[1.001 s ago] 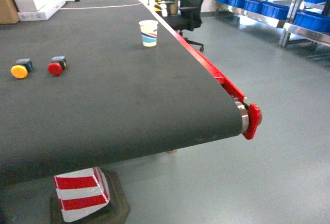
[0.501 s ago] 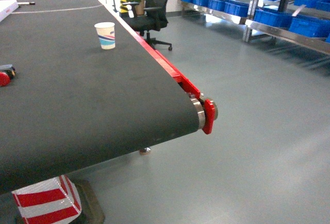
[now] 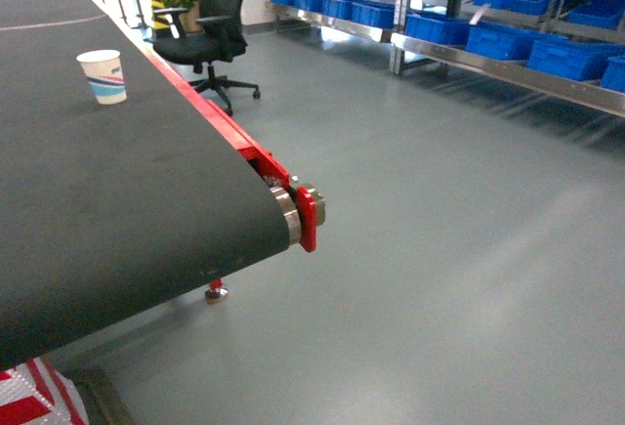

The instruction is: Pick blue part to blue bin on bottom shelf

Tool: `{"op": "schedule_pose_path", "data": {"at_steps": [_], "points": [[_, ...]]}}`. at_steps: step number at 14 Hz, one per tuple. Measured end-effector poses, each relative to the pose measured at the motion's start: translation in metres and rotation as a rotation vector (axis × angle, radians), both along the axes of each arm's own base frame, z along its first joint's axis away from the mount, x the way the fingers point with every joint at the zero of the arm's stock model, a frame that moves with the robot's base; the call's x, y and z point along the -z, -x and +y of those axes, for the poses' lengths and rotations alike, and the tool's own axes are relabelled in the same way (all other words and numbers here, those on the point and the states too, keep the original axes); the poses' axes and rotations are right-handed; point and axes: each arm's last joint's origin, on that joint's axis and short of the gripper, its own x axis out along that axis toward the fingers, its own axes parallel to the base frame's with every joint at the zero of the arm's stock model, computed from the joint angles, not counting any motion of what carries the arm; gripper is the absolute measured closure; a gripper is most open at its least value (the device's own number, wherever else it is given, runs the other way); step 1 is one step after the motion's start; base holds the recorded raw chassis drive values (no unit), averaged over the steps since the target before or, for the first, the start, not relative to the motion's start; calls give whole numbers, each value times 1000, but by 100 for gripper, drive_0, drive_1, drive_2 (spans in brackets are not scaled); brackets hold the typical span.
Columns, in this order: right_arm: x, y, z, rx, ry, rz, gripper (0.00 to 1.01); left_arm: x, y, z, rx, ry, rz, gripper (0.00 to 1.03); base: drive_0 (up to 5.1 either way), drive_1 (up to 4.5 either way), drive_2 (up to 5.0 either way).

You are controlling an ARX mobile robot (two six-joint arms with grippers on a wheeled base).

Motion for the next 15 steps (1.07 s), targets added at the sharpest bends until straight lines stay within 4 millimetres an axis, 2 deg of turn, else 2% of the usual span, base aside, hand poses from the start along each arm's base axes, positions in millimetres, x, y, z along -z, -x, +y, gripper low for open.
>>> {"op": "schedule_pose_path", "data": {"at_steps": [15], "points": [[0, 0, 0, 0, 0, 0, 3, 0, 0, 0, 0, 0, 1, 58, -158, -158, -158]]}}
